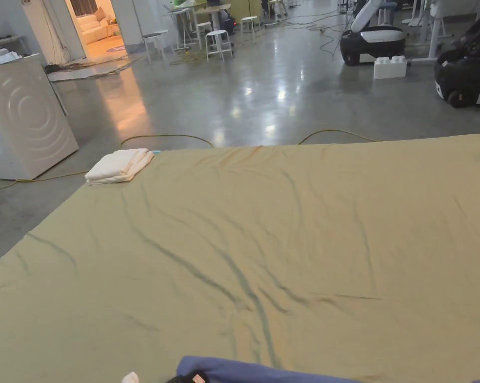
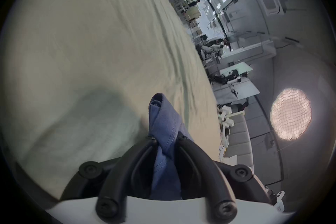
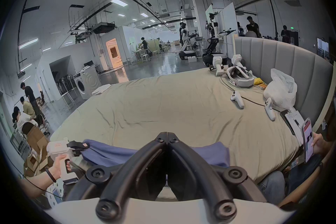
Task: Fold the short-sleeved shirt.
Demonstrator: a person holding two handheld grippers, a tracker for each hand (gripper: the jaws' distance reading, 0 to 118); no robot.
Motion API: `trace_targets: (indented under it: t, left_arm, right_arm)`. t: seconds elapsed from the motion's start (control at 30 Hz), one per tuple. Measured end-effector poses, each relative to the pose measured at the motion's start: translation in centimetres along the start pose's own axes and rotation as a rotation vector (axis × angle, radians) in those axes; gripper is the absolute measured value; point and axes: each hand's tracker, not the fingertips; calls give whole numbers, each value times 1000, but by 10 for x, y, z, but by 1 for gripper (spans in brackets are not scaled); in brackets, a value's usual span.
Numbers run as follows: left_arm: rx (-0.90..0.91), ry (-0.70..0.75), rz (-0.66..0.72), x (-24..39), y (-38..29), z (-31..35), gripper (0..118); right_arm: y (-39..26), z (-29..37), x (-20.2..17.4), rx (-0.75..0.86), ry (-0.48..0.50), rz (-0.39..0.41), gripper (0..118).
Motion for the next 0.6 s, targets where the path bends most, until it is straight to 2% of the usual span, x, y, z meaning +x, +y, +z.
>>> trace_targets:
  t: [0.17, 0.27, 0.33, 0.47, 0.6]
  left_arm:
    - [146, 93, -102, 2, 50, 63, 14]
    - [200, 202, -249, 27, 61, 94, 14]
    - [210, 161, -357, 56, 52, 98, 14]
    - [84, 35, -477, 115, -8, 62, 14]
    - [-110, 20, -575, 137, -75, -14, 14]
  right_arm:
    - [-3, -2, 3, -2, 5, 1, 0]
    - [-10, 5, 7, -10, 22, -30, 0]
    - [-17, 1, 21, -15, 34, -55, 0]
    - [-19, -1, 28, -10, 53, -82, 0]
    - [-19, 13, 27, 10, 27, -27, 0]
